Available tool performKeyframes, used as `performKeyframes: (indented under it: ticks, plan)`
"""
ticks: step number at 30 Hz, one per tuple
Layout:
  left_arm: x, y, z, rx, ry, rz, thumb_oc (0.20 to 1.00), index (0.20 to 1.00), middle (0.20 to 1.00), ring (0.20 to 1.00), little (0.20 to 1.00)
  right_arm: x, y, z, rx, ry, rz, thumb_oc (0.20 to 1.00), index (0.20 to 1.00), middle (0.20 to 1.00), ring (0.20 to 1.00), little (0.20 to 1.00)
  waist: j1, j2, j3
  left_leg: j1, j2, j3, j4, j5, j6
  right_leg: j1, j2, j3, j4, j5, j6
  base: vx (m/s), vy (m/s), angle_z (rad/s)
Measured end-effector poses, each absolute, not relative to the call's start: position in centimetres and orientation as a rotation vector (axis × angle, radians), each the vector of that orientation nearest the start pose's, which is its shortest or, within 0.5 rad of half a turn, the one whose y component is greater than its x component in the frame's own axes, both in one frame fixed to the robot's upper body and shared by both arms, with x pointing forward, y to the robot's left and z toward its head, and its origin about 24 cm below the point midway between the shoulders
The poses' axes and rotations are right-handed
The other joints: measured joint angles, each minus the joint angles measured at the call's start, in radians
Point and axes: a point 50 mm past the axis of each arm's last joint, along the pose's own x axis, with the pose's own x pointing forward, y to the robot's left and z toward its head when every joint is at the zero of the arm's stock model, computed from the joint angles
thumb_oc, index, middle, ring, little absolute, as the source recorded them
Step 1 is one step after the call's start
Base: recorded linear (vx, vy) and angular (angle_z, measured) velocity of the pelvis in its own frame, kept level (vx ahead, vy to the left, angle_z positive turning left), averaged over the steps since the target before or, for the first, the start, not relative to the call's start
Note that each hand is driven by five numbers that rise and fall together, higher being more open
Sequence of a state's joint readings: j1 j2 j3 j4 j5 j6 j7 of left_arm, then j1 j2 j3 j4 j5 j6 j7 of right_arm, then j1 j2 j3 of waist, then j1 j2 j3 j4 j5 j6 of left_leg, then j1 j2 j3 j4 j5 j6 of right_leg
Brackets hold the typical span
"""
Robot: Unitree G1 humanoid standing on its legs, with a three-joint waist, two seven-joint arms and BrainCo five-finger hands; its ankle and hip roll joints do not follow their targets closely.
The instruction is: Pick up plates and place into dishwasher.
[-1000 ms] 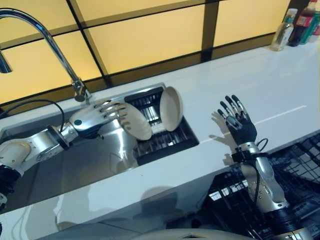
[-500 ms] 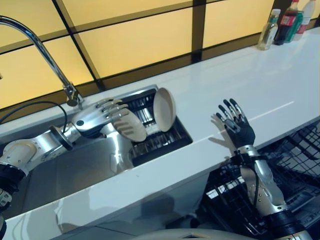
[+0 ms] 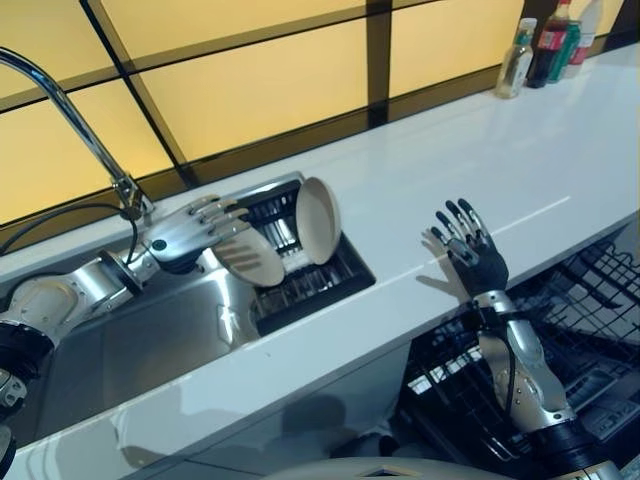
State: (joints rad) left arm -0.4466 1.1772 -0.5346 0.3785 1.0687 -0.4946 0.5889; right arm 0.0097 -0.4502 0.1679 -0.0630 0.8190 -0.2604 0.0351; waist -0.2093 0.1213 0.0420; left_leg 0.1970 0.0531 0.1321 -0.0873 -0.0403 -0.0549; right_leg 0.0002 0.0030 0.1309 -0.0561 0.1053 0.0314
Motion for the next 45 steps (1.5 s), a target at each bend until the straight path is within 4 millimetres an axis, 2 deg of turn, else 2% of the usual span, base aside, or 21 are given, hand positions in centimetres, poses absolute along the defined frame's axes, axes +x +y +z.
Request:
performKeyframes:
  ticks: [11, 26, 28, 29, 33, 34, 35, 36, 45]
  plan:
    - [28.4, 29.0, 12.3, 2.06, -0.612, -0.419, 1.0, 1.0, 1.0, 1.0, 1.0, 24.7, -19.6, 8.0, 0.39, -0.205, 0.154, 1.0, 1.0, 1.0, 1.0, 1.0, -0.023, 0.001, -0.001, 0.0, 0.0, 0.005, 0.0, 0.0, 0.0, -0.002, 0.001, 0.005, 0.0, 0.001, 0.001, 0.0, 0.002, -0.01]
    - [28.5, 28.7, 11.2, 2.049, -0.584, -0.445, 1.0, 1.0, 1.0, 1.0, 1.0, 24.4, -19.8, 7.6, 0.388, -0.187, 0.148, 1.0, 1.0, 1.0, 1.0, 1.0, -0.025, 0.003, 0.0, 0.001, -0.001, 0.024, 0.0, 0.0, 0.0, -0.01, 0.004, 0.023, 0.0, 0.007, 0.003, 0.02, 0.003, -0.03]
    - [28.5, 28.9, 11.1, 2.052, -0.573, -0.445, 0.853, 0.853, 0.853, 0.853, 0.853, 24.4, -19.8, 7.5, 0.388, -0.183, 0.145, 1.0, 1.0, 1.0, 1.0, 1.0, -0.028, 0.003, 0.0, 0.001, -0.001, 0.024, -0.001, 0.0, 0.0, -0.01, 0.004, 0.023, 0.0, 0.007, 0.003, 0.03, -0.002, -0.01]
    - [28.5, 28.9, 11.1, 2.054, -0.568, -0.448, 0.62, 0.62, 0.62, 0.62, 0.62, 24.3, -19.9, 7.4, 0.388, -0.179, 0.143, 1.0, 1.0, 1.0, 1.0, 1.0, -0.03, 0.004, 0.0, 0.001, -0.001, 0.024, -0.001, 0.0, 0.0, -0.01, 0.004, 0.024, 0.0, 0.007, 0.003, 0.0, 0.0, 0.0]
    - [28.5, 29.2, 10.8, 2.067, -0.531, -0.458, 0.413, 0.413, 0.413, 0.413, 0.413, 24.2, -19.9, 7.3, 0.388, -0.172, 0.141, 1.0, 1.0, 1.0, 1.0, 1.0, -0.038, 0.005, 0.001, 0.001, -0.001, 0.024, -0.002, 0.0, 0.0, -0.01, 0.004, 0.024, 0.0, 0.007, 0.003, 0.0, 0.0, 0.0]
    - [28.4, 29.3, 10.6, 2.07, -0.52, -0.462, 0.3, 0.3, 0.3, 0.3, 0.3, 24.2, -19.9, 7.3, 0.387, -0.172, 0.141, 1.0, 1.0, 1.0, 1.0, 1.0, -0.045, 0.005, 0.001, 0.001, -0.001, 0.024, -0.003, 0.0, 0.0, -0.01, 0.004, 0.024, 0.0, 0.007, 0.003, 0.0, 0.0, 0.0]
    - [28.4, 29.4, 10.6, 2.071, -0.512, -0.463, 0.235, 0.235, 0.235, 0.235, 0.235, 24.2, -20.0, 7.3, 0.386, -0.172, 0.14, 1.0, 1.0, 1.0, 1.0, 1.0, -0.048, 0.006, 0.002, 0.001, -0.001, 0.025, -0.004, 0.0, 0.0, -0.01, 0.004, 0.024, 0.0, 0.007, 0.003, 0.0, 0.0, 0.0]
    - [28.4, 29.4, 10.6, 2.071, -0.512, -0.462, 0.2, 0.2, 0.2, 0.2, 0.2, 24.2, -20.0, 7.3, 0.385, -0.172, 0.14, 1.0, 1.0, 1.0, 1.0, 1.0, -0.05, 0.007, 0.002, 0.0, -0.001, 0.025, -0.004, 0.0, 0.0, -0.011, 0.004, 0.024, 0.0, 0.007, 0.003, 0.0, 0.0, 0.0]
    - [28.4, 29.0, 9.8, 2.059, -0.503, -0.494, 0.2, 0.2, 0.2, 0.2, 0.2, 24.1, -20.4, 7.4, 0.356, -0.167, 0.147, 1.0, 1.0, 1.0, 1.0, 1.0, -0.05, 0.019, 0.012, 0.001, -0.001, 0.026, -0.005, 0.0, 0.0, -0.011, 0.004, 0.025, 0.0, 0.007, 0.003, 0.0, 0.0, 0.0]
